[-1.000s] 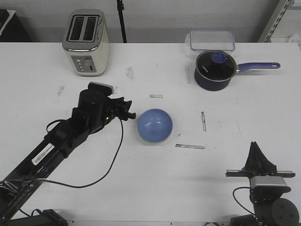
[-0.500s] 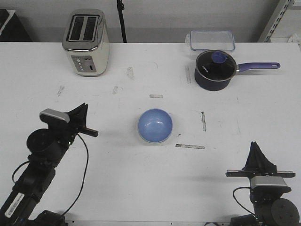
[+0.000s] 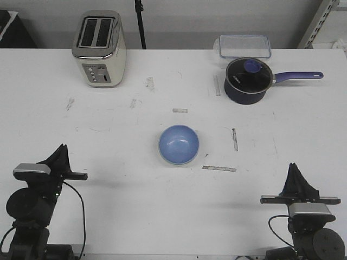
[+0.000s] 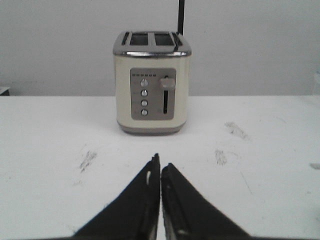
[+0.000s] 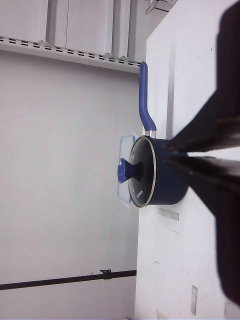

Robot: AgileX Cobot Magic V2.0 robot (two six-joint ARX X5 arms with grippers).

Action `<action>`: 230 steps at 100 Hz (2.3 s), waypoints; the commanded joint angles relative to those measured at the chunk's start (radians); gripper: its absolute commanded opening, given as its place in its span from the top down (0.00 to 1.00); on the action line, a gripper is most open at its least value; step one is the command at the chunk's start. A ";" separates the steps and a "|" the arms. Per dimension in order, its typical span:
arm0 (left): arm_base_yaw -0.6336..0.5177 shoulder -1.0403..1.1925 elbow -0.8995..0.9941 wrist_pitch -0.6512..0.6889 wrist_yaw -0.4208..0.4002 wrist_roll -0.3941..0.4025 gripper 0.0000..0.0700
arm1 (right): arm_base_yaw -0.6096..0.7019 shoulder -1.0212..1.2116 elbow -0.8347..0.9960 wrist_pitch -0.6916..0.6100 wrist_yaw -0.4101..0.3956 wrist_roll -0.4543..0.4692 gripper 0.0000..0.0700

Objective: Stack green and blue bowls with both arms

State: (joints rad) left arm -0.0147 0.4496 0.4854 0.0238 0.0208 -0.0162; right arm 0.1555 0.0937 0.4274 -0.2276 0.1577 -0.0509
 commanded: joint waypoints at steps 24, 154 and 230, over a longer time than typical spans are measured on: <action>0.002 -0.030 0.006 -0.045 -0.002 0.008 1.00 | 0.002 -0.002 0.004 0.010 0.000 0.009 0.99; 0.003 -0.446 -0.467 0.141 -0.003 0.008 1.00 | 0.002 -0.002 0.004 0.010 0.000 0.009 0.99; 0.003 -0.446 -0.473 0.103 -0.003 0.005 1.00 | 0.002 -0.002 0.004 0.010 0.000 0.009 0.99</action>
State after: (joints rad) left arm -0.0132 0.0051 0.0341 0.1120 0.0212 -0.0162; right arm 0.1555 0.0937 0.4274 -0.2272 0.1577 -0.0513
